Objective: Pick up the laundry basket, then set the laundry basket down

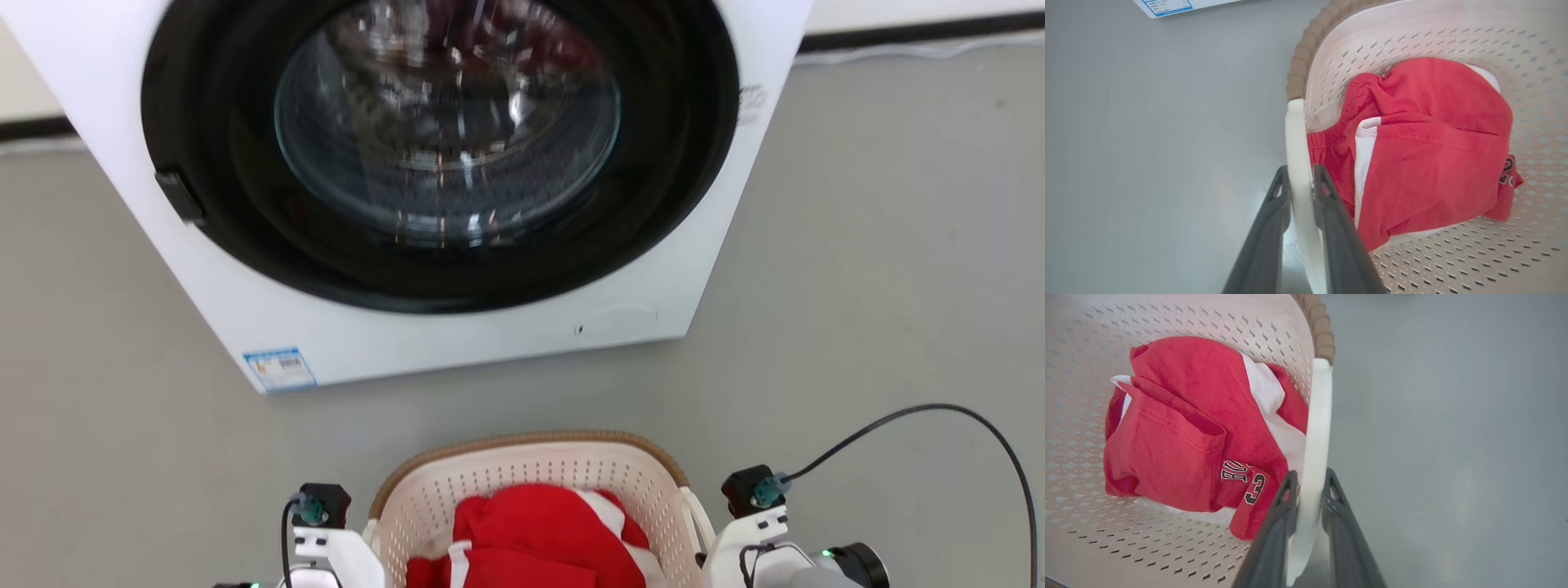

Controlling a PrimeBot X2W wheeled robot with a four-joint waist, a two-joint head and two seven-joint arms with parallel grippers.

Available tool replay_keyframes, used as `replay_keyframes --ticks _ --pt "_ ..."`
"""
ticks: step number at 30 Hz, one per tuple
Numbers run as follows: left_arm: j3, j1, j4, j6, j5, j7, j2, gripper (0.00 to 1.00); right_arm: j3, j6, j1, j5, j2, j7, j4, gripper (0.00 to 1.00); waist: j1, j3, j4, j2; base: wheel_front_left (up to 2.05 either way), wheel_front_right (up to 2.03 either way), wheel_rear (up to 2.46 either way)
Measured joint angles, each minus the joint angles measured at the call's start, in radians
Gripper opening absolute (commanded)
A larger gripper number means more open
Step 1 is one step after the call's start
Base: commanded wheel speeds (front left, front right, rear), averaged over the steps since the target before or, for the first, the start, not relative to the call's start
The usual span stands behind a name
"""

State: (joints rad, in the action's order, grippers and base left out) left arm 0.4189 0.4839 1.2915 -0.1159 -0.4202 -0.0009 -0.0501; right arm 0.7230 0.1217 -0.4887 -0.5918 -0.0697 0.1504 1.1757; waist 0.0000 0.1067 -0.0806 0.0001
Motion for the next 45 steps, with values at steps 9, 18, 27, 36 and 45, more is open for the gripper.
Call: replay_keyframes --ticks 9,18,27,36,45 --pt "0.058 -0.011 -0.012 0.000 -0.033 0.038 -0.014 0.00 0.050 0.000 0.013 -0.058 0.000 0.001 0.004 0.00 0.0000 -0.091 -0.008 0.0000 0.00 0.00 0.00" --pt "0.100 -0.011 -0.013 0.000 -0.076 0.064 -0.018 0.00 0.089 0.000 0.004 -0.088 0.002 0.008 0.022 0.00 0.0000 -0.121 -0.002 0.0000 0.00 0.00 0.00" --pt "0.123 -0.011 -0.011 0.000 -0.103 0.071 -0.019 0.00 0.117 0.000 -0.025 -0.123 0.002 0.012 0.033 0.00 0.0000 -0.133 0.003 0.0000 0.00 0.00 0.00" --pt "0.150 -0.011 -0.009 0.000 -0.135 0.079 -0.020 0.00 0.144 0.000 -0.025 -0.161 0.002 0.011 0.038 0.00 0.0000 -0.143 0.002 0.0000 0.00 0.00 0.00" --pt "0.176 -0.011 -0.006 0.000 -0.155 0.097 -0.021 0.00 0.169 0.000 -0.025 -0.195 0.002 0.018 0.040 0.00 0.0000 -0.150 -0.001 0.0000 0.00 0.00 0.00"
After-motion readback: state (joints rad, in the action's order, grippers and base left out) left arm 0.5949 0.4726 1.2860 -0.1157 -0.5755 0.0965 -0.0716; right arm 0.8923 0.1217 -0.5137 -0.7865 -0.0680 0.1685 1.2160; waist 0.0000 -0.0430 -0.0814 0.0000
